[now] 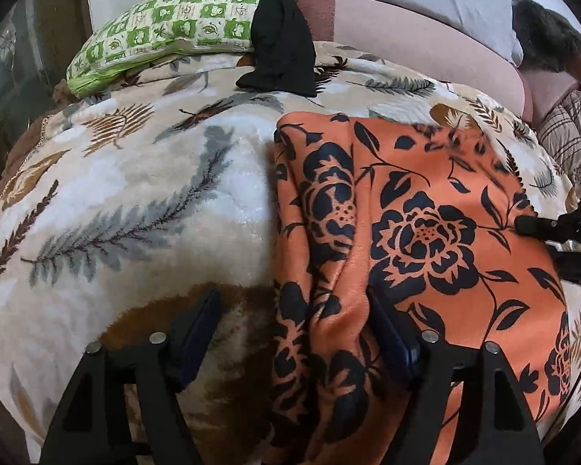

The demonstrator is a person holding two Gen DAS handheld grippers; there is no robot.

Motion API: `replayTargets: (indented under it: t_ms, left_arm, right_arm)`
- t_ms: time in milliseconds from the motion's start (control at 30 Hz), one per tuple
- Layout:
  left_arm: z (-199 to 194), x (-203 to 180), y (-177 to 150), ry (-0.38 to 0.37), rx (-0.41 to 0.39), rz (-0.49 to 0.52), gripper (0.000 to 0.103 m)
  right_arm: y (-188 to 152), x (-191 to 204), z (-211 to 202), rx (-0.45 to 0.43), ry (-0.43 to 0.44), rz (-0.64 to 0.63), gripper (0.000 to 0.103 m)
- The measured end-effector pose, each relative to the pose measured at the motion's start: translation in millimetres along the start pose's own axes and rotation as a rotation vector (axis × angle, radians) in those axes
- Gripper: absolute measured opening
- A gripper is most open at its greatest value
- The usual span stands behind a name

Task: Fold small clothes

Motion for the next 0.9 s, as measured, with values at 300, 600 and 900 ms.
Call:
replayTargets:
  t_ms: [300,600,900]
  left_arm:
    - [0.2,-0.8,0.7,0.008,-0.011,0.005,0.078]
    - [-16.5,7.9,3.7,-0.023,-0.018,-0.035,0.080]
    - [-49.8,33.3,-42.8,-0.314,0.076,-0.268,0.076]
  right_arm:
    - [44.2,5.3,11.3,-0.035,0.044,0.069,0.071]
    - [34.5,-3.1,1.2,-0.055,-0.085,0.096,0.069]
    - [-59.0,116.5,-12.8,0.067,0.065,-0.266,0.075]
Point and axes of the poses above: each gripper's, at about its wrist camera, not at the fingertips, and z roughly the way its jaws point, x to its left, y to its top, the point moved 10 cm from there along z, roughly the way its jaws point, and after that the axes turned 14 degrees about y, right-handed, at the moved point
